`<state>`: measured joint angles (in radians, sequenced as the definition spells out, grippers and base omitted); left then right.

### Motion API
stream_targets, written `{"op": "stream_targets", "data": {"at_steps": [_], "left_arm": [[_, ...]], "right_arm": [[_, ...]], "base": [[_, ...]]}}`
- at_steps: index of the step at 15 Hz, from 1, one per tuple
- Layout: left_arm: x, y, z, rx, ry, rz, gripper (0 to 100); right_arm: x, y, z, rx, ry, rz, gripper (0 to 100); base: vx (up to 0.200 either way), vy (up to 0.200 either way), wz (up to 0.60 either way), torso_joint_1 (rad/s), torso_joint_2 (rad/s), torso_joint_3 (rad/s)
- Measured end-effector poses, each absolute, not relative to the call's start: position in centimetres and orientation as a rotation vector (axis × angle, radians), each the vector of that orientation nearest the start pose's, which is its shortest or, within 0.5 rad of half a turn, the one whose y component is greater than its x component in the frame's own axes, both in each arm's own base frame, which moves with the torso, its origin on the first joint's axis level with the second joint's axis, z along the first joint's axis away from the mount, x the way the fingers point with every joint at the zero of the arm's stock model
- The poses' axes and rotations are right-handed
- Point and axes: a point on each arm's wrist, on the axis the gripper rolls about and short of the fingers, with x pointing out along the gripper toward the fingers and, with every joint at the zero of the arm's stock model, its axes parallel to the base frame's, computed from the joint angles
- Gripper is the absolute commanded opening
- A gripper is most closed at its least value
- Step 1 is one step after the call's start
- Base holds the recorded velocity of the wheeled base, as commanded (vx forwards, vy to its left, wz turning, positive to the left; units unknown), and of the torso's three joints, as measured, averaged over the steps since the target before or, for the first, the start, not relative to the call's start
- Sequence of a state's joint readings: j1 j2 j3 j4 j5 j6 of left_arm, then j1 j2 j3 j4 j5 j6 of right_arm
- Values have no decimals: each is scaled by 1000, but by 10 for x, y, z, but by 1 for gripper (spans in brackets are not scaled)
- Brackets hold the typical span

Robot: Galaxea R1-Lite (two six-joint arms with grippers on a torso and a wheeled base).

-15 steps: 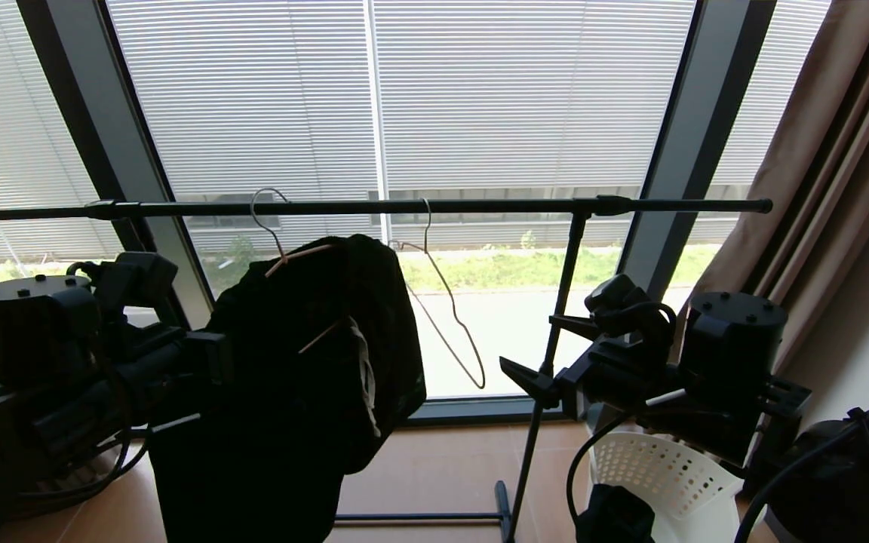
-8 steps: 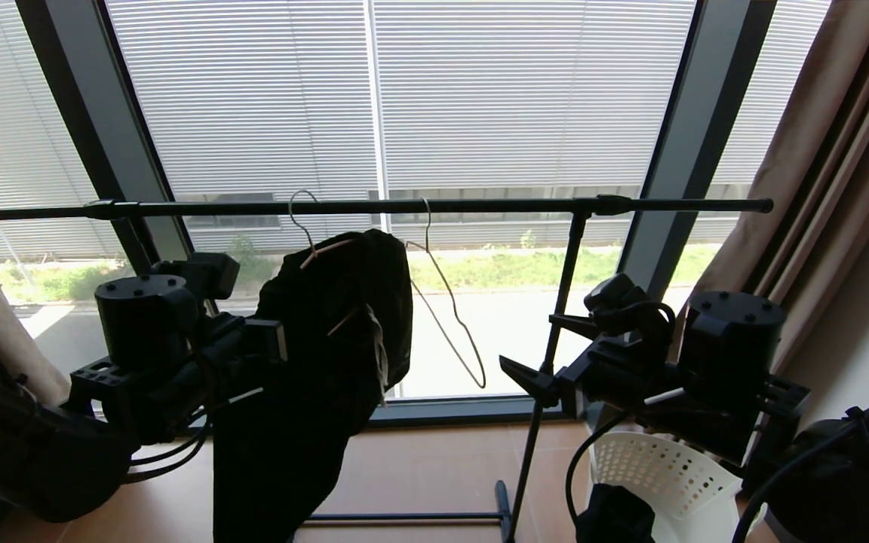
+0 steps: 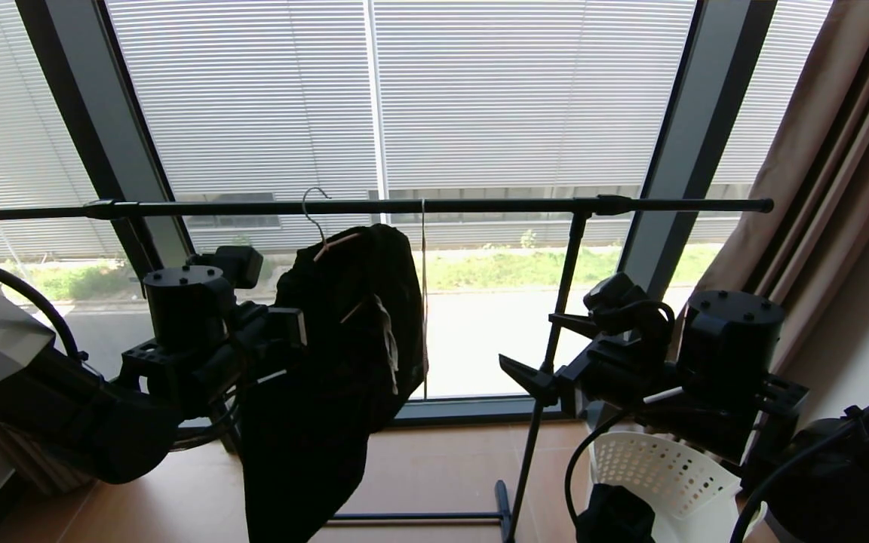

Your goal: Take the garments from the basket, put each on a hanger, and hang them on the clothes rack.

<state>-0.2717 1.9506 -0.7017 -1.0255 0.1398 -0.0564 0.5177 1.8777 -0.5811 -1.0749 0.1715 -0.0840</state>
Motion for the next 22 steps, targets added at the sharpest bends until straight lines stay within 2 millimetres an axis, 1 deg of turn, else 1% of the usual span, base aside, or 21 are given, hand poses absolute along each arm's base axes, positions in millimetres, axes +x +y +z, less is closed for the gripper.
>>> {"op": "stream_targets", "data": {"at_steps": [4,13,16,22], "left_arm": [[337,-93,114,-18,206,-130,0],[366,-100,101,-18,198,-109,0],[371,-101,96,-16,206,-108,0],[372,-103,90,-14,222,-111,0]], "right_arm": [[267,157,116,-119,194,696,100],[267,157,114,-121,202,696,100],[267,157,114,-121,202,696,100],[267,157,113,-121,205,696,100]], "base": [[0,0,0,0,0,0],[0,0,0,0,0,0],[0,0,0,0,0,0],[0,0,0,0,0,0]]}}
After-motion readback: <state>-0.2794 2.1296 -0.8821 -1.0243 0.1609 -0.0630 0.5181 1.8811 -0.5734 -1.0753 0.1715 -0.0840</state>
